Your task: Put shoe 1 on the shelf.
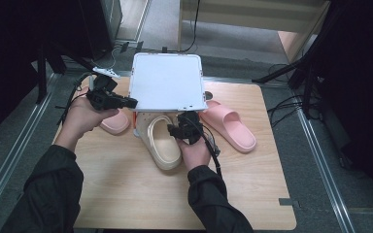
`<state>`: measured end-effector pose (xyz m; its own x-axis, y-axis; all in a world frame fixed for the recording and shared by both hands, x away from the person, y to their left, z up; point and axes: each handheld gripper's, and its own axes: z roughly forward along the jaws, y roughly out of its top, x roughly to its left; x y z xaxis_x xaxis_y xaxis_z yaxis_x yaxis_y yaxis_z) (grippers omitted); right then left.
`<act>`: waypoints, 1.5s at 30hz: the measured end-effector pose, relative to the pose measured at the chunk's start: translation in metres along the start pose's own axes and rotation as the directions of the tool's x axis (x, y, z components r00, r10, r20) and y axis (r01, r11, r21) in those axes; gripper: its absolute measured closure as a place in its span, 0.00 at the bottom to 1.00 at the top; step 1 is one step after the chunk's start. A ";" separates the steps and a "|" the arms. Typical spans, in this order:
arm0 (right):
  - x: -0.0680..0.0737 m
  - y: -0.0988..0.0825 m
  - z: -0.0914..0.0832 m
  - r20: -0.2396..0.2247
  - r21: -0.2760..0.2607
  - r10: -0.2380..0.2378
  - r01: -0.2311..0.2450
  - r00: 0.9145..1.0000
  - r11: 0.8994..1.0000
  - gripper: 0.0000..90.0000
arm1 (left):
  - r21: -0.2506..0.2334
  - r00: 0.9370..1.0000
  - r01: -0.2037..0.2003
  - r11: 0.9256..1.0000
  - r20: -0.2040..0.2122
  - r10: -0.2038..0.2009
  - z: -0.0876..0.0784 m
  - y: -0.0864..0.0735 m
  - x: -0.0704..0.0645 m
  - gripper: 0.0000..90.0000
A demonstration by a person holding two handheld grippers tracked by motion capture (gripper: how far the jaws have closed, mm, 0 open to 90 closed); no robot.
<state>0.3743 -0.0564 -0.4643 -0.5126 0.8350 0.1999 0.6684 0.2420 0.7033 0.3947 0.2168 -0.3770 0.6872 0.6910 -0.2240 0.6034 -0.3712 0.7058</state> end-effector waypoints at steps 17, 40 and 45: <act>0.020 -0.044 -0.061 -0.133 -0.013 -0.107 0.106 0.985 0.994 0.87 | 0.000 1.000 0.008 1.000 0.001 -0.008 0.000 0.000 0.000 0.93; 0.024 -0.112 -0.047 -0.202 0.119 -0.136 0.162 0.970 0.980 1.00 | -0.006 1.000 0.019 1.000 0.005 -0.019 0.000 -0.001 0.000 0.93; 0.022 -0.109 -0.037 -0.196 0.123 -0.139 0.165 0.971 0.979 1.00 | -0.005 1.000 0.019 1.000 0.005 -0.019 0.001 -0.001 0.000 0.93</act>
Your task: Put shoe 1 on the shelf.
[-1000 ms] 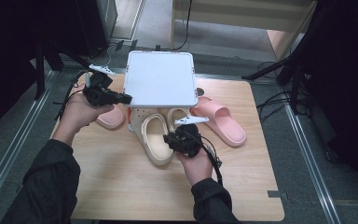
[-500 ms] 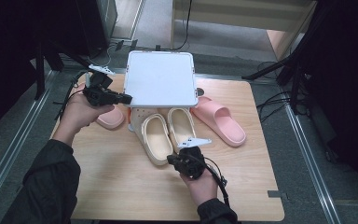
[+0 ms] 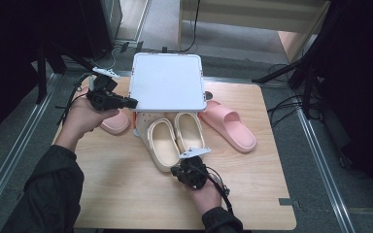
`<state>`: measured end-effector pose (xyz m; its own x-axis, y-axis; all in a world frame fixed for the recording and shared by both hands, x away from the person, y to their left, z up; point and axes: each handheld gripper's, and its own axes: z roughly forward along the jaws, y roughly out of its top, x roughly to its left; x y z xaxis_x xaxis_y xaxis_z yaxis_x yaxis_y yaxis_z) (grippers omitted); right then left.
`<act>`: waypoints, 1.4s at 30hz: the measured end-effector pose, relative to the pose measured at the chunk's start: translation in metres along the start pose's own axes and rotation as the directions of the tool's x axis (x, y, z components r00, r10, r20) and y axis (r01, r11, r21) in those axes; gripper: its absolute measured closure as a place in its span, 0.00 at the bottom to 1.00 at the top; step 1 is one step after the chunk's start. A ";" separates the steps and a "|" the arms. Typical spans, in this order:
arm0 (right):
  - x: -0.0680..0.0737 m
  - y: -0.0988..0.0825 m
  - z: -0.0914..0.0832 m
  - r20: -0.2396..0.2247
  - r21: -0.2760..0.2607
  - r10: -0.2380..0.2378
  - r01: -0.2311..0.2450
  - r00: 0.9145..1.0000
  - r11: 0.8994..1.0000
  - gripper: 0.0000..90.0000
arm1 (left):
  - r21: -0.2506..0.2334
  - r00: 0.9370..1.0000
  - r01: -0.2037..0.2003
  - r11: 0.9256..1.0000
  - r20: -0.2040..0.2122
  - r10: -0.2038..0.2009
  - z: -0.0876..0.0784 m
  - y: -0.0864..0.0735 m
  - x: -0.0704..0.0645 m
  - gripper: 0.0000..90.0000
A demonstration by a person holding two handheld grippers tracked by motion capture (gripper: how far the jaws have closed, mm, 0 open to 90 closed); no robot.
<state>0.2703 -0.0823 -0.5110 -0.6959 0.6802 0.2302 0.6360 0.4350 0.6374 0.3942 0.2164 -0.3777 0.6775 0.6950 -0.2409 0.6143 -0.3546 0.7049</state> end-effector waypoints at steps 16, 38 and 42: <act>0.006 0.047 0.021 0.031 -0.006 -0.039 0.040 0.999 0.999 1.00 | 0.001 1.000 0.013 1.000 0.005 -0.013 0.000 0.000 0.000 0.93; -0.007 0.099 0.067 0.085 -0.052 0.019 -0.015 0.996 0.999 1.00 | 0.000 1.000 0.010 1.000 0.002 -0.010 0.000 0.000 0.000 0.93; -0.010 0.103 0.071 0.076 -0.057 0.039 -0.035 0.996 0.998 1.00 | -0.003 1.000 0.010 1.000 0.000 -0.010 0.000 0.000 0.001 0.93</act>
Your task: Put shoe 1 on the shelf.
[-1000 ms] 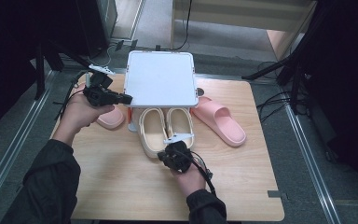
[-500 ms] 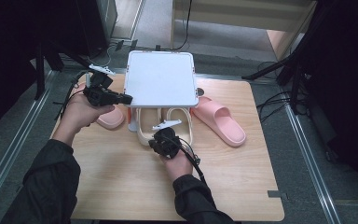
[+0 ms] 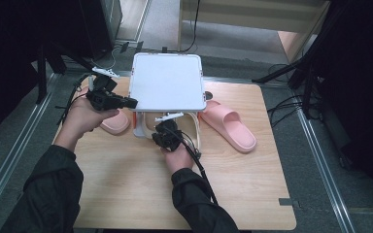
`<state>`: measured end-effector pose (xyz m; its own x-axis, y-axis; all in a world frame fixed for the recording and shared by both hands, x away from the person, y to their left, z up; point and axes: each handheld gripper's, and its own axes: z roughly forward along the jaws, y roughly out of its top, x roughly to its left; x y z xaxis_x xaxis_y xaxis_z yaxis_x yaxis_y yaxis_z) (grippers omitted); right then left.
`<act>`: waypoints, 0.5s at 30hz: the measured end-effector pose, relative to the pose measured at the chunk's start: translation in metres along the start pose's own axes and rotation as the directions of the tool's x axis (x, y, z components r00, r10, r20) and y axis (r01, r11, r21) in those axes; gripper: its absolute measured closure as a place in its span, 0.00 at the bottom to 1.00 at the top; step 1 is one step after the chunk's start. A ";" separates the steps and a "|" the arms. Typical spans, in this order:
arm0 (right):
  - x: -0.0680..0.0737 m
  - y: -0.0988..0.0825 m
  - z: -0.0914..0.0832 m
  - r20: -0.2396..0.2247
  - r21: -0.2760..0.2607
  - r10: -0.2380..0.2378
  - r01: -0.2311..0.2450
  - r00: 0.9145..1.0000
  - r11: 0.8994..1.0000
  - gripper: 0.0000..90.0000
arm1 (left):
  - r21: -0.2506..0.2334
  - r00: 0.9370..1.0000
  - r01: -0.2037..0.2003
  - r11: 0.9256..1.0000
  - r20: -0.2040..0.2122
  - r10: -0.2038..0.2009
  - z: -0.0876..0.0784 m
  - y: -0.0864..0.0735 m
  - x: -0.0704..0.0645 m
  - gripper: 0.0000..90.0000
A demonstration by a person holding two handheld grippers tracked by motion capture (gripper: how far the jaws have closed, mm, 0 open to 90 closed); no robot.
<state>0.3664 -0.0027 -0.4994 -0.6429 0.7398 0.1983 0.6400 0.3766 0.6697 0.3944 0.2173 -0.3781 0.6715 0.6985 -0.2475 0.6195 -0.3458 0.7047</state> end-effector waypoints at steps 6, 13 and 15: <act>0.001 -0.009 -0.015 -0.046 0.001 0.005 -0.005 0.999 1.000 1.00 | 0.001 1.000 0.004 1.000 -0.002 -0.004 0.000 0.000 0.000 0.92; 0.000 -0.033 -0.051 -0.084 -0.032 -0.002 -0.001 0.996 0.999 1.00 | 0.000 1.000 0.007 1.000 -0.002 -0.007 0.000 -0.001 0.000 0.92; -0.001 -0.040 -0.060 -0.089 -0.029 -0.006 0.004 0.996 1.000 1.00 | 0.000 1.000 0.007 1.000 -0.004 -0.007 0.000 -0.001 0.000 0.92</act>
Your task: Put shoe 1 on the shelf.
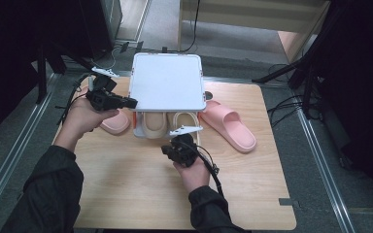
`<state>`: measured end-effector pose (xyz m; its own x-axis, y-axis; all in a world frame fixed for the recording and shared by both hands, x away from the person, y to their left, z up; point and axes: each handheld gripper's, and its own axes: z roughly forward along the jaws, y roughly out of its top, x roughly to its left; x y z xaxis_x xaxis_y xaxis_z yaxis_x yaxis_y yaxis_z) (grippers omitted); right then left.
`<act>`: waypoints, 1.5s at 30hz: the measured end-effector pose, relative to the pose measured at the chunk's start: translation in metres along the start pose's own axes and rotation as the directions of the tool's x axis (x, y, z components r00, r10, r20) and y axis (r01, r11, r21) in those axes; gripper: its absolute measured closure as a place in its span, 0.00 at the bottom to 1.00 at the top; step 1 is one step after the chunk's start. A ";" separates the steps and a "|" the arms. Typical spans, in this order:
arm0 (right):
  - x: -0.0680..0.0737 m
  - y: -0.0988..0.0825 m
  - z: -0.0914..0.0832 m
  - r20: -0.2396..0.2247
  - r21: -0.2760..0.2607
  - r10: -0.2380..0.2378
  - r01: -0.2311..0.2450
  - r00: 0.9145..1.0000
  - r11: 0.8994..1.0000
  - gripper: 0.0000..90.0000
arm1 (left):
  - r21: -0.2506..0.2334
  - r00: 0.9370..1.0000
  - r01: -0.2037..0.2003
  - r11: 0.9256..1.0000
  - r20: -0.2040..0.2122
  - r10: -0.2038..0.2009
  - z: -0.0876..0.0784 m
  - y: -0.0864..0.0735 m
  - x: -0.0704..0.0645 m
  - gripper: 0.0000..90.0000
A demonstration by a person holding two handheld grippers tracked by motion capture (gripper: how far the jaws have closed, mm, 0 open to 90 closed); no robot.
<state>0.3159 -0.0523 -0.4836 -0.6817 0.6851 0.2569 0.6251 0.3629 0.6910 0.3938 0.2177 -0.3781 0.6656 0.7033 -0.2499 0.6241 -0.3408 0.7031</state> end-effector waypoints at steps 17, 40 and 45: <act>-0.028 -0.047 -0.043 0.052 0.101 -0.025 0.019 0.998 0.995 0.99 | -0.003 1.000 0.002 1.000 -0.001 -0.002 0.000 0.000 -0.001 0.91; -0.063 -0.008 -0.008 0.117 0.021 -0.010 0.008 0.993 1.000 0.99 | -0.006 1.000 0.003 1.000 -0.001 -0.003 0.000 -0.001 0.000 0.91; -0.070 -0.003 0.001 0.118 -0.026 0.005 -0.002 0.993 1.000 0.96 | -0.004 1.000 -0.005 1.000 -0.008 0.005 0.000 -0.001 -0.001 0.90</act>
<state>0.3620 -0.1007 -0.5046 -0.6288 0.7566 0.1793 0.6166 0.3447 0.7078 0.3925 0.2168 -0.3782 0.6655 0.7065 -0.2407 0.6189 -0.3422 0.7070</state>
